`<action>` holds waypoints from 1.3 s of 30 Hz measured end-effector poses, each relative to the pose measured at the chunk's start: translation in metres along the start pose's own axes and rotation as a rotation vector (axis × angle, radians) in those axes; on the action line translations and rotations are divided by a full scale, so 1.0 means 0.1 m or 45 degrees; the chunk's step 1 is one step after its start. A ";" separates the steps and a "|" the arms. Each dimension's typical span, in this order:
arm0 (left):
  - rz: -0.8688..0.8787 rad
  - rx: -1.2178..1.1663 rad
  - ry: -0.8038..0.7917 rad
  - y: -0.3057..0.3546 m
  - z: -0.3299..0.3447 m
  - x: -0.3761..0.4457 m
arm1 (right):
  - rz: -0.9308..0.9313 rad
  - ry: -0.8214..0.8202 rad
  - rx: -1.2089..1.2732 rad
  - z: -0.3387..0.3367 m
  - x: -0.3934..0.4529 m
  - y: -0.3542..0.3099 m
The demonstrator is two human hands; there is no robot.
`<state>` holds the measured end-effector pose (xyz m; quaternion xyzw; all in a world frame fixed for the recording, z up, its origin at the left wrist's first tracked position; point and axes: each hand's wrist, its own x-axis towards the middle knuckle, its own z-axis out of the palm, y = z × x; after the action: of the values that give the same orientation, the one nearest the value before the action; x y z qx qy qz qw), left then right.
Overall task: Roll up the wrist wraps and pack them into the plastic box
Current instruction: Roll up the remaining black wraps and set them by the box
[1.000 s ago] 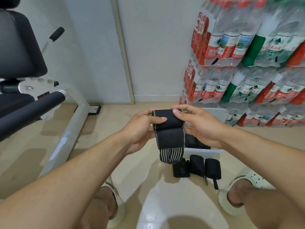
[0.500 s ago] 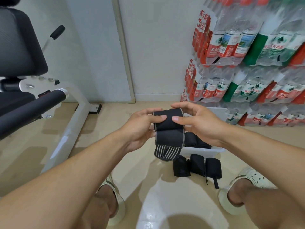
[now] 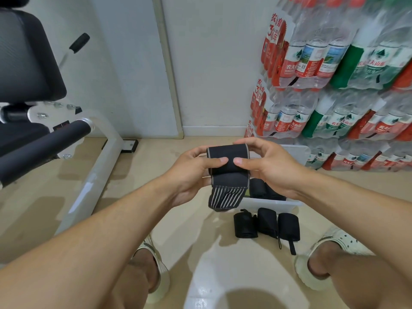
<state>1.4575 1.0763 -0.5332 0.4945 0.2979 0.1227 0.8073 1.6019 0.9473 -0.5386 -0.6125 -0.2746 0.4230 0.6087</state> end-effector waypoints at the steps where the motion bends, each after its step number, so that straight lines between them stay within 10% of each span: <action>1: -0.018 -0.013 0.006 0.00 0.00 0.00 | -0.027 0.008 -0.029 0.01 -0.01 0.01; 39: 0.051 0.086 0.072 -0.01 0.02 -0.02 | 0.090 -0.027 0.110 0.02 0.00 0.03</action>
<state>1.4574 1.0733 -0.5332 0.5235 0.3146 0.1425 0.7789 1.5999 0.9477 -0.5416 -0.5905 -0.2408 0.4622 0.6162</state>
